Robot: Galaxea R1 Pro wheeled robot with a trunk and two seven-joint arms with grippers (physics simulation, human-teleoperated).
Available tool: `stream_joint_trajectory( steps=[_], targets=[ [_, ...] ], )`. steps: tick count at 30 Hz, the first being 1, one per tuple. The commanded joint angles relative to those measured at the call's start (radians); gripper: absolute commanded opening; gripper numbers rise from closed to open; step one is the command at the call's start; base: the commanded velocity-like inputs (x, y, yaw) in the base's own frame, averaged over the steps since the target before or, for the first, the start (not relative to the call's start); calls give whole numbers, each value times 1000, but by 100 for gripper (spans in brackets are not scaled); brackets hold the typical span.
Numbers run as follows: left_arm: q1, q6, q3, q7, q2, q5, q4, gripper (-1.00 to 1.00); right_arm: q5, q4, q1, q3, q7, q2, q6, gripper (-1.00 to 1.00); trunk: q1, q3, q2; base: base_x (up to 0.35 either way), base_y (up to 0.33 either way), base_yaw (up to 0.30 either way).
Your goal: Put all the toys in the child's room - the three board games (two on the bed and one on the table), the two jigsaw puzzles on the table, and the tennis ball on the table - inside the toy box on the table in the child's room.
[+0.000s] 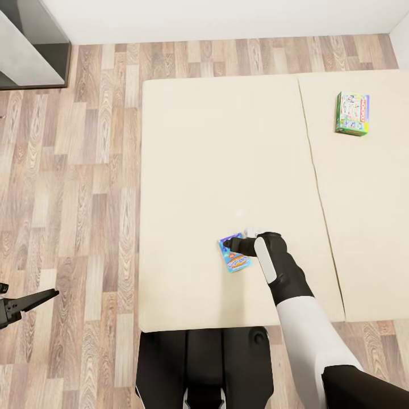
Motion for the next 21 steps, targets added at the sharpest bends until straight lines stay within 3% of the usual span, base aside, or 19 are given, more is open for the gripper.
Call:
stream_joint_trajectory(
  steps=[1,12,17,21],
  targets=[
    [0,11,0,-5,0,-1,0,100,-11,-1,0,-2,-9,1,3,100,1,-1,-2,0,7,0],
    [0,11,0,-5,0,-1,0,100,-12,-1,-1,-2,-9,1,5,100,1,-1,-2,0,36,0],
    [0,15,0,-5,-28,1,1,100,-20,13,3,-15,-8,1,6,100,1,-1,-2,0,0,0],
    [0,14,0,-5,-32,2,1,100,-23,13,3,-15,-8,1,6,100,1,-1,-2,0,0,0]
  ],
)
